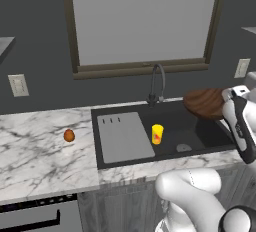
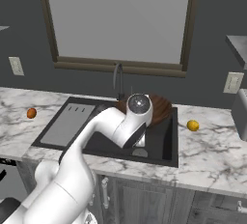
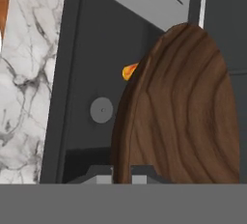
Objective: Remove the mango and lemon from the sink. Then move the bowl and cup from the counter to the sink for washing.
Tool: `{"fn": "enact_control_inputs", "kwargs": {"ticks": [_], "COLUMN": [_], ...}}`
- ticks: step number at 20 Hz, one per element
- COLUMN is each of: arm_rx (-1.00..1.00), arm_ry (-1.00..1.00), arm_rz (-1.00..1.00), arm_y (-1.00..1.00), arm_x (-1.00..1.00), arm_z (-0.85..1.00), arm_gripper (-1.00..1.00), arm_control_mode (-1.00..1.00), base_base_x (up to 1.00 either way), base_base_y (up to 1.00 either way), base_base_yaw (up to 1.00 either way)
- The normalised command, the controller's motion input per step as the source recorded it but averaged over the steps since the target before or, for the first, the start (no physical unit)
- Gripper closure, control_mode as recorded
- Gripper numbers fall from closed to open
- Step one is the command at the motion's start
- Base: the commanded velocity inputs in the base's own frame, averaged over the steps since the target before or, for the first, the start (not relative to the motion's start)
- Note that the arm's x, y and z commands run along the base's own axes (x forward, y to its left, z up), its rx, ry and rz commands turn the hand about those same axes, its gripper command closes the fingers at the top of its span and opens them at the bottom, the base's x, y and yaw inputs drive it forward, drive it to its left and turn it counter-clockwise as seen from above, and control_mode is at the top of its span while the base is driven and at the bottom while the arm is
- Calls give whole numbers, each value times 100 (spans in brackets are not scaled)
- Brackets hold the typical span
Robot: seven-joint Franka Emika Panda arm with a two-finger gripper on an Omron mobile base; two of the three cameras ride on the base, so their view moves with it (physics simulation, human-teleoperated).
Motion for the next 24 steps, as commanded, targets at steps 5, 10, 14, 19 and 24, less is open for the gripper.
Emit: {"fn": "enact_control_inputs", "kwargs": {"ticks": [5, 10, 14, 19, 24], "arm_rx": [0, 0, 1, 2, 3], "arm_ry": [6, 7, 7, 9, 8], "arm_rz": [0, 0, 0, 0, 0], "arm_y": [2, 7, 3, 0, 3], "arm_x": [9, 9, 7, 6, 7], "arm_z": [0, -1, -5, -7, -10], "arm_gripper": [100, 100, 100, 100, 100], "arm_control_mode": [-100, -100, -100, -100, -100], "base_base_x": [0, 0, 0, 0, 0], "base_base_y": [0, 0, 0, 0, 0], "base_base_yaw": [0, 0, 0, 0, 0]}}
